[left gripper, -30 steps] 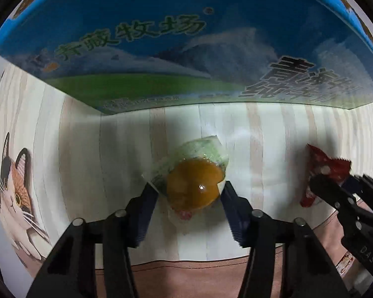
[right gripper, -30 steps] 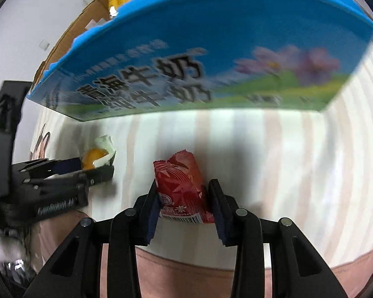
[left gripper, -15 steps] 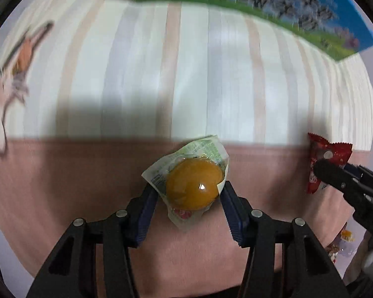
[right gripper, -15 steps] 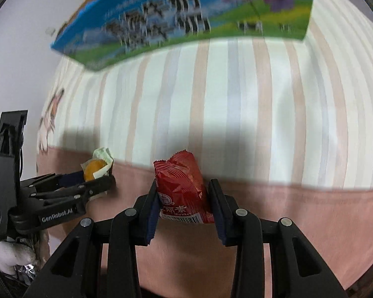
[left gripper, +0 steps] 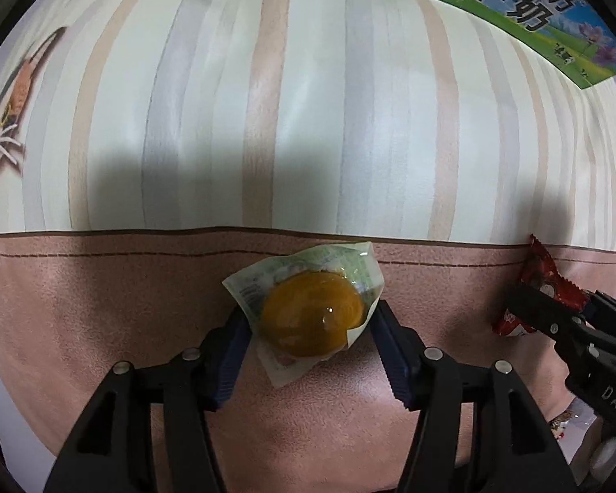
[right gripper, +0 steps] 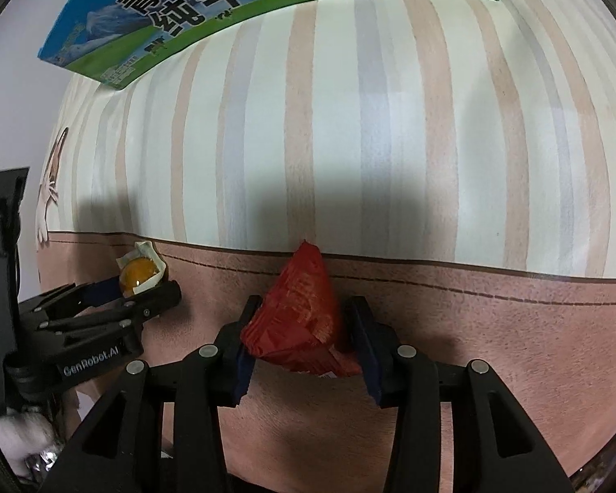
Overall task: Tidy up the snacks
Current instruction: 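Carry both snacks into the box and open both tools to release them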
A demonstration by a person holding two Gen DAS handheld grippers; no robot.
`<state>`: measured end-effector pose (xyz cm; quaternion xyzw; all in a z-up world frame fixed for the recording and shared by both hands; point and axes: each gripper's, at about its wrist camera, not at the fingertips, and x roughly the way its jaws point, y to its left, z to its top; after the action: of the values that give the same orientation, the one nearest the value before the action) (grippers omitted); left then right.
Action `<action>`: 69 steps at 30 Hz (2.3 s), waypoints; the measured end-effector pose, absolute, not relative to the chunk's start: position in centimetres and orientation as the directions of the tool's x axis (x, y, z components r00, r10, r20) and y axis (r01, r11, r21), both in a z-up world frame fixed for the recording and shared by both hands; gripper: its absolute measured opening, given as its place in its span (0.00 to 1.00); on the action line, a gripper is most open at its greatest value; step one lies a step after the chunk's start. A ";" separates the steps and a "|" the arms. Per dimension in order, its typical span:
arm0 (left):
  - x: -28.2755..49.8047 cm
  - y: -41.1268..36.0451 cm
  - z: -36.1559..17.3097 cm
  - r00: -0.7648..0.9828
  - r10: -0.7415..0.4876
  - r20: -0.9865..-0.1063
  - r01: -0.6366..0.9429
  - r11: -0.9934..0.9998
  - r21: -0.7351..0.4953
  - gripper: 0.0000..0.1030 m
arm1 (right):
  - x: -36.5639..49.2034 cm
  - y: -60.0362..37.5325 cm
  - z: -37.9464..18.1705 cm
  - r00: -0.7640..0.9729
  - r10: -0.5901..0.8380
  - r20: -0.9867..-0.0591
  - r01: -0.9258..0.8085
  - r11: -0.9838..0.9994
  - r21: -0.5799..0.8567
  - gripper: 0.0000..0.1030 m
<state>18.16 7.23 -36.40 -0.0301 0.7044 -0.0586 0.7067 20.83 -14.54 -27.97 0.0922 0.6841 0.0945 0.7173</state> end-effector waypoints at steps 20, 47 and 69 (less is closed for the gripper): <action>16.8 7.2 -30.5 0.064 -0.203 -0.977 0.000 0.979 -0.203 0.47 | 19.3 -16.9 -24.0 0.135 0.310 -0.941 -0.045 0.951 0.307 0.37; 35.8 5.8 -9.8 0.296 -0.307 -0.905 0.147 0.950 -0.274 0.48 | 34.9 -22.0 -1.1 0.430 0.350 -0.832 -0.123 0.936 0.330 0.37; 43.3 9.2 -23.0 -0.087 -0.129 -0.988 -0.025 0.992 -0.127 0.91 | 43.8 -22.2 -13.2 0.018 0.114 -0.993 -0.025 0.993 0.114 0.94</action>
<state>43.33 9.23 -23.02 -0.0524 0.7361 -0.0383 0.6738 43.84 -22.23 -13.19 0.0318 0.6992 0.0491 0.7126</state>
